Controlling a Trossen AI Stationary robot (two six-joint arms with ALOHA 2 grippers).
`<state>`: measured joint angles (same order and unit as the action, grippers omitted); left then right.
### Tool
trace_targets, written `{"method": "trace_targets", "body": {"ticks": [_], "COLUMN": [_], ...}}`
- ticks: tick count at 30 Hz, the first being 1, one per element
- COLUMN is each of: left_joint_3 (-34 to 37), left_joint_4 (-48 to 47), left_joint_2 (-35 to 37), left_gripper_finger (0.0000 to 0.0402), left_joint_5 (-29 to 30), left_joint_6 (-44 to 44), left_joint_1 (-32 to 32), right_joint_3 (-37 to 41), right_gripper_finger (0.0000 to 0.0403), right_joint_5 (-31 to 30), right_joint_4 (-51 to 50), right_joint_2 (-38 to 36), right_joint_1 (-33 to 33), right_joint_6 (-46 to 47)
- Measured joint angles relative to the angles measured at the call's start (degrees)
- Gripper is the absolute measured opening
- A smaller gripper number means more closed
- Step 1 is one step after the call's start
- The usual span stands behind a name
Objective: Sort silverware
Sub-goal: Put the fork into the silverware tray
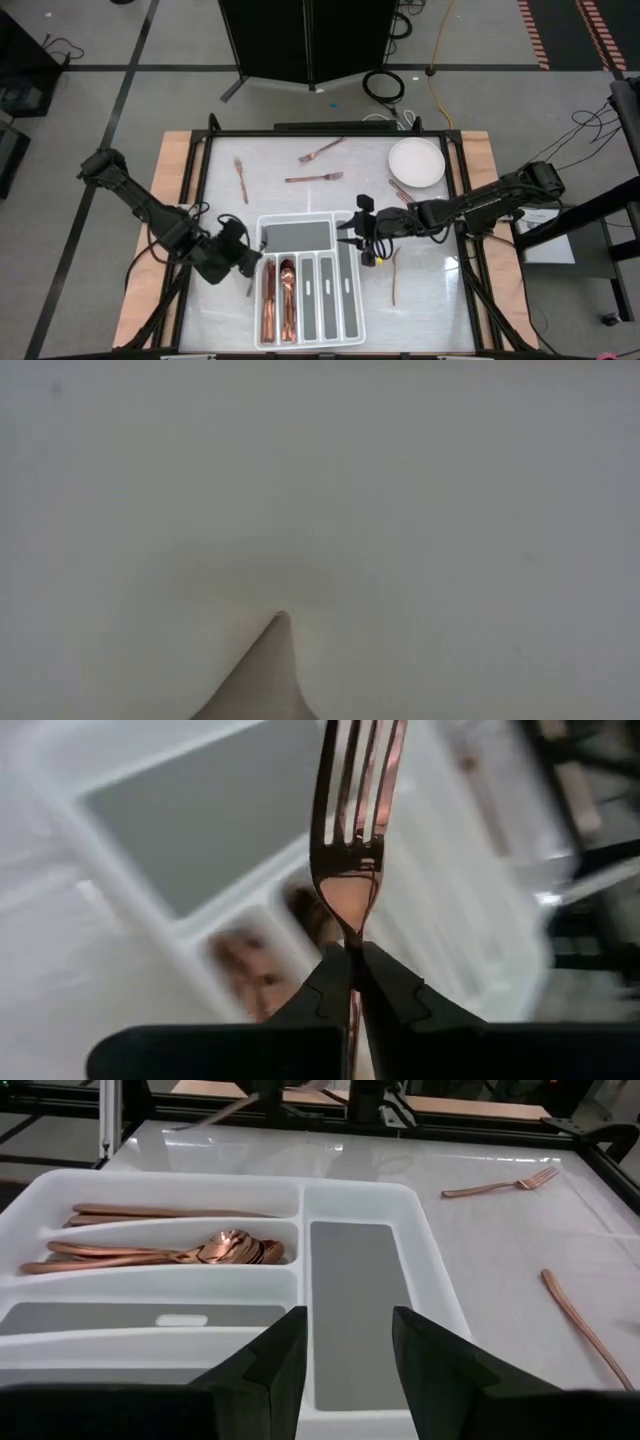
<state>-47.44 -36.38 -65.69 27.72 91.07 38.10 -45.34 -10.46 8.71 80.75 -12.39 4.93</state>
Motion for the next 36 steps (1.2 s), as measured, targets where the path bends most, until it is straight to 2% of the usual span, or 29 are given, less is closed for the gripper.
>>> {"method": "trace_targets", "body": {"ticks": [8,16,23,29,36], "left_joint_3": [0.0,0.0,0.0,-0.2,-9.3], "left_joint_4": [16.4,29.2,39.5,45.4,44.7], "left_joint_2": [-1.9,-10.3,-16.9,-22.8,-32.6], "left_gripper_finger": [0.0012,0.0012,0.0012,0.0012,0.0012], "left_joint_5": [0.6,-0.8,-4.8,-3.2,-1.9], "left_joint_6": [-6.1,-5.9,1.3,9.6,12.2], "left_joint_1": [-4.8,-7.8,-8.6,-7.5,-5.8], "right_joint_3": [0.0,0.0,0.0,0.0,0.0], "right_gripper_finger": [0.0139,0.0139,0.0139,0.0139,0.0139], "right_joint_5": [0.0,0.0,0.0,0.3,0.3], "right_joint_4": [0.0,-0.6,-1.0,-6.0,-10.5], "right_joint_2": [0.0,0.0,0.0,0.0,0.0], "right_joint_1": [-1.6,-2.7,-2.7,-2.7,-3.1], "right_joint_6": [0.4,-0.9,-1.2,-2.6,-4.2]}}
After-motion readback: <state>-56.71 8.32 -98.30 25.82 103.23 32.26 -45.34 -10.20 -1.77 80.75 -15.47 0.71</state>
